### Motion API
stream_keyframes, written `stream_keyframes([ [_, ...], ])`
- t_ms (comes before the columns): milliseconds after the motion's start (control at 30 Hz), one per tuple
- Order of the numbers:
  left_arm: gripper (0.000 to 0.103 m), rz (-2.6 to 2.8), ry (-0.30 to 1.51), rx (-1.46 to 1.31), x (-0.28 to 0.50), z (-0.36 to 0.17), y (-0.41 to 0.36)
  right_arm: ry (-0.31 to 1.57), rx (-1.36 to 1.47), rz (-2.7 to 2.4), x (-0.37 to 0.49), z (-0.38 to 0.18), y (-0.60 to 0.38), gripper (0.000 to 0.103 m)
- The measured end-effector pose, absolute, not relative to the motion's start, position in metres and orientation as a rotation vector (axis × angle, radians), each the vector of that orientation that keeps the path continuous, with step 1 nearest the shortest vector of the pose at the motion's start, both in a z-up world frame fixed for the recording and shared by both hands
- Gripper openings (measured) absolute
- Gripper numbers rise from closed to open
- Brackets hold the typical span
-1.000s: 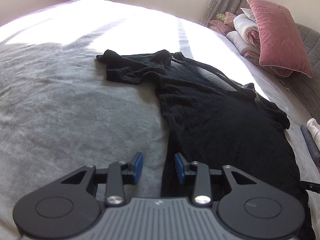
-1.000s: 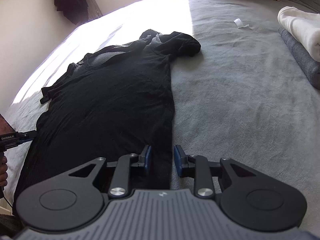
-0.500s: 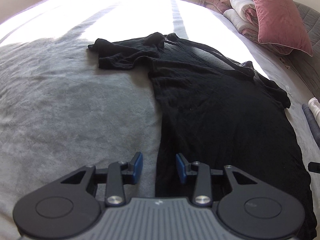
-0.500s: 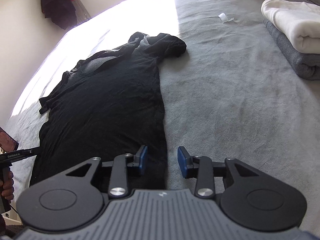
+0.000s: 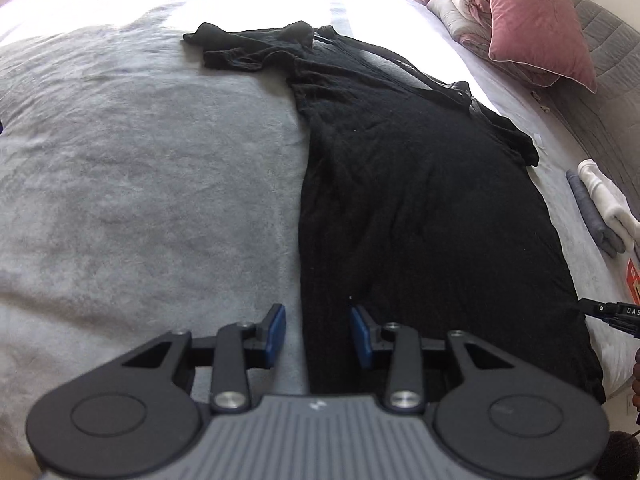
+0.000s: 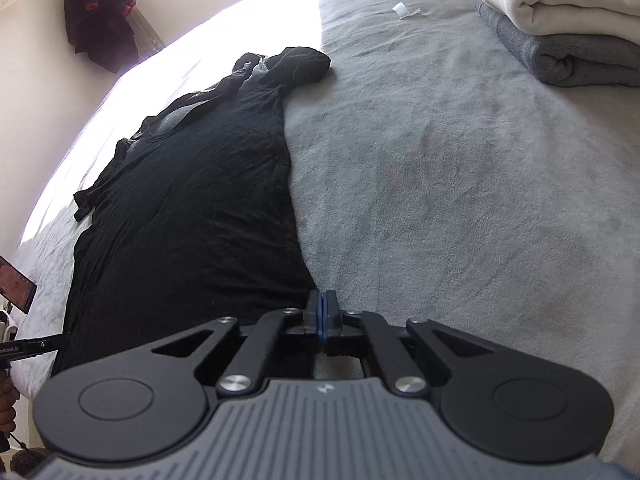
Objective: Fold clothes
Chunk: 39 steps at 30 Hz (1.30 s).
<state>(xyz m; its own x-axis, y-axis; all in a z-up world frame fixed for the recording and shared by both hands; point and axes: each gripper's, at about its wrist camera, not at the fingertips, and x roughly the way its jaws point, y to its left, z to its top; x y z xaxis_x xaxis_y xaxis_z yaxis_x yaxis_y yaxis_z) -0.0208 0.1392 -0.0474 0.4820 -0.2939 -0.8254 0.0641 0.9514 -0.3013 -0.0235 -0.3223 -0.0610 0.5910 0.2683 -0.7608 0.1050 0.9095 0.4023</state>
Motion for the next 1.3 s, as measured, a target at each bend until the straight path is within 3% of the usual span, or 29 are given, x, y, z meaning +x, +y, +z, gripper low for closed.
stream_keyframes([
  [100,0.037,-0.235,1.063,-0.26,-0.035,-0.048,0.143,0.937,0.482,0.122,-0.043,-0.06,-0.327,0.017],
  [200,0.037,-0.247,1.067,-0.28,-0.047,-0.048,0.148,0.932,0.53,0.146,-0.062,-0.059,-0.331,0.045],
  [233,0.037,-0.249,1.069,-0.292,-0.05,-0.048,0.15,0.93,0.545,0.154,-0.068,-0.059,-0.333,0.046],
  [567,0.037,-0.308,1.116,-0.424,-0.082,-0.054,0.16,0.927,0.562,0.226,-0.116,-0.06,-0.322,0.045],
  [667,0.035,-0.334,1.137,-0.441,-0.089,-0.058,0.157,0.934,0.538,0.241,-0.12,-0.061,-0.315,0.036],
  [700,0.034,-0.339,1.141,-0.434,-0.091,-0.059,0.156,0.938,0.522,0.241,-0.12,-0.062,-0.313,0.027],
  [733,0.027,-0.337,1.158,-0.427,-0.091,-0.06,0.155,0.944,0.496,0.235,-0.12,-0.063,-0.311,0.012],
  [767,0.003,-0.333,1.177,-0.42,-0.092,-0.061,0.154,0.95,0.473,0.229,-0.121,-0.064,-0.31,0.007],
  [800,0.003,-0.33,1.196,-0.413,-0.092,-0.061,0.154,0.948,0.474,0.227,-0.121,-0.063,-0.311,0.005],
  [1033,0.003,-0.391,1.176,-0.397,-0.113,-0.042,0.164,0.894,0.474,0.221,-0.141,-0.042,-0.33,0.004],
  [1300,0.003,-0.345,1.243,-0.277,-0.116,-0.066,0.148,0.959,0.363,0.215,-0.142,-0.051,-0.319,0.004],
])
